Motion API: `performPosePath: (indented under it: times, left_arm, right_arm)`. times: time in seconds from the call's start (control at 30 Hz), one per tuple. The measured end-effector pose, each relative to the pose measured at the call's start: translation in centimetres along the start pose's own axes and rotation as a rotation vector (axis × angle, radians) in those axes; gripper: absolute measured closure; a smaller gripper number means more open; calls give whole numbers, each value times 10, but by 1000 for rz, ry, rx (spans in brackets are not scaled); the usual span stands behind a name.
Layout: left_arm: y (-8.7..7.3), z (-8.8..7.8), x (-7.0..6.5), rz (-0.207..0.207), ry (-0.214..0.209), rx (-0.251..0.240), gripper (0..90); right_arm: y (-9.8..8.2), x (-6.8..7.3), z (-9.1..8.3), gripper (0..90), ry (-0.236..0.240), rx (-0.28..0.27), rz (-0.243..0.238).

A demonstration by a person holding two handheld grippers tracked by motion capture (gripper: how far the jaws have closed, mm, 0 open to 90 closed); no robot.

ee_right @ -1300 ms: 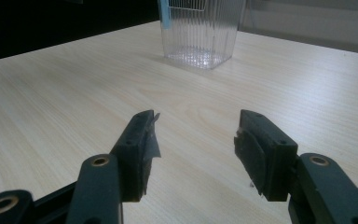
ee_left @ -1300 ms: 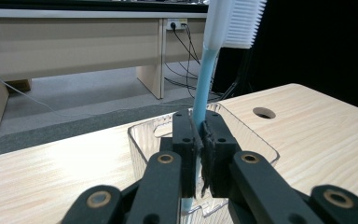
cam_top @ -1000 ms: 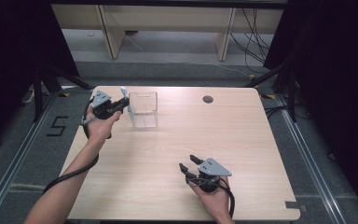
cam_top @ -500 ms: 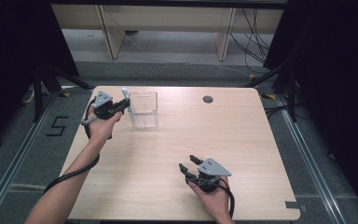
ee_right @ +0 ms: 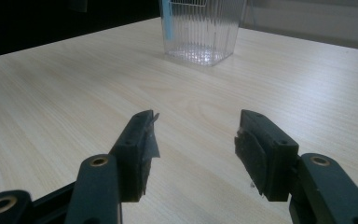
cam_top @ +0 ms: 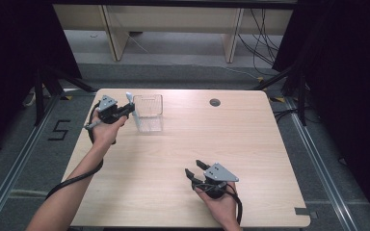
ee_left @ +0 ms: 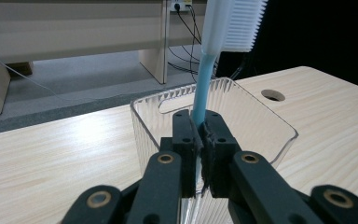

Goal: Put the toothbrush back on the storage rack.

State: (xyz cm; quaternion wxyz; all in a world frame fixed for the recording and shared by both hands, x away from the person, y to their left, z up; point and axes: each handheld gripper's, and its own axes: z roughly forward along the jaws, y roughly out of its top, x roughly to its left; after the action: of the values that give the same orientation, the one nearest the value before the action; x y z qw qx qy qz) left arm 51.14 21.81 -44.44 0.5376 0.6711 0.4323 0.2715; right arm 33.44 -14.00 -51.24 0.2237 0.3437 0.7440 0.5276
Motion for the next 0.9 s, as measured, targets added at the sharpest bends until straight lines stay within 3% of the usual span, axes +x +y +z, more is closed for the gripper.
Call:
performPosePath:
  times: [0.33,0.37,0.57,0.63,0.77,0.83,0.9]
  left_arm:
    - [-3,2,1,-4,1,11,842]
    - [-3,2,1,-8,1,12,842]
    - [-4,4,1,-12,3,19,842]
    - [-4,4,1,-13,4,21,842]
    - [-4,4,2,-12,4,28,842]
    - [-5,4,2,-15,6,30,839]
    - [-5,4,3,-13,7,33,839]
  right_arm:
    - [-1,1,1,469,-6,2,1]
    - [-1,-1,1,469,-18,-10,-22]
    - [-1,1,1,468,-4,7,0]
    - [-1,0,1,468,-25,-15,-23]
    - [-1,1,1,467,-7,2,-1]
    - [-1,-1,1,467,-26,-15,-33]
    - [-1,0,1,466,-18,-10,-20]
